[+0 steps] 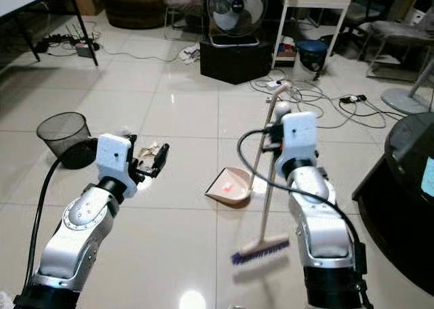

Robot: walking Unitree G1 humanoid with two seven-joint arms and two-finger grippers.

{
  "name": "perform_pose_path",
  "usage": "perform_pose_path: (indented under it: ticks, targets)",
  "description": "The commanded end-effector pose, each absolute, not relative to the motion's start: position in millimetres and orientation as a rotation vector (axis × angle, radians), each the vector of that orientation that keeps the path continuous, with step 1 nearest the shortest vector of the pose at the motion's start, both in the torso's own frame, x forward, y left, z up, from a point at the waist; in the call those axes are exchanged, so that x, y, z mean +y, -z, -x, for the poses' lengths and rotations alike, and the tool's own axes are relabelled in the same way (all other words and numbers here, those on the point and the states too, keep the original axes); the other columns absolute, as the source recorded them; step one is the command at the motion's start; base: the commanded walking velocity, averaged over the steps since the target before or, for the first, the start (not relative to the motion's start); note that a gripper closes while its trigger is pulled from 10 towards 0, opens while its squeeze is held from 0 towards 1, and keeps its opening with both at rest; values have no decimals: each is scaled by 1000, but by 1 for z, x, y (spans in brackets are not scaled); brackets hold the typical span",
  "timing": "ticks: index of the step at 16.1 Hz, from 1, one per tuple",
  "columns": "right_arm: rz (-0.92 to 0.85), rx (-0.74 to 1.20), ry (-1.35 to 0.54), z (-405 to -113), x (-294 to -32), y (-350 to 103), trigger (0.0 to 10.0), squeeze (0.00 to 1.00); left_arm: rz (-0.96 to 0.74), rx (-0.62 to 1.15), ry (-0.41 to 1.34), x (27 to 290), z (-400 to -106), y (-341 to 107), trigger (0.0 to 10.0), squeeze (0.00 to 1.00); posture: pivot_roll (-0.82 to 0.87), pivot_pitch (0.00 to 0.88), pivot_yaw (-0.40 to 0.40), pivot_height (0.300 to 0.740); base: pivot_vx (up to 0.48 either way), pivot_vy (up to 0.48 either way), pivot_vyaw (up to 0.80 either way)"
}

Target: Sweep floor

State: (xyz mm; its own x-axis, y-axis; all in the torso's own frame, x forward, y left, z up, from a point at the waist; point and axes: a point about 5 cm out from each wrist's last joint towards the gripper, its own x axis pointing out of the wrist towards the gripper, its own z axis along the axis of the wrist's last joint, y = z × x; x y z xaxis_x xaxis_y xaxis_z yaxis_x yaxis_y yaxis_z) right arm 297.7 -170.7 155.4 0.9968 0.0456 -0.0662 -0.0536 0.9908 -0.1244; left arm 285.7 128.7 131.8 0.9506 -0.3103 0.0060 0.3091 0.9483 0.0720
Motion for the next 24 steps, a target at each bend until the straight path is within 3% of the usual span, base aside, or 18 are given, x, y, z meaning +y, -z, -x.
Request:
perform_pose_path:
  ticks: [1,3,13,17,23,24]
  targets:
    - [137,41,-66,-299,-167,-157,10000,0,-98,-70,313,128,-288,-142,10000,0,-114,0,-5,740,412,0,800]
    - [132,46,-63,-298,-164,-154,10000,0,-110,-75,320,126,-287,-143,10000,0,-109,0,-4,740,422,0,800]
    - [60,43,-59,-293,-161,-153,10000,0,-106,-74,387,119,-288,-143,10000,0,-127,0,16,740,423,0,0]
    - [43,30,-81,-293,-155,-157,10000,0,-103,-69,398,118,-287,-141,10000,0,-127,0,12,740,414,0,-600]
    - [26,29,-158,-298,-150,-165,10000,0,-81,-19,469,119,-283,-134,10000,0,-128,0,-1,740,0,0,0]
    - [10,19,-167,-301,-152,-171,10000,0,0,35,534,117,-279,-129,10000,506,-131,0,0,740,0,0,0]
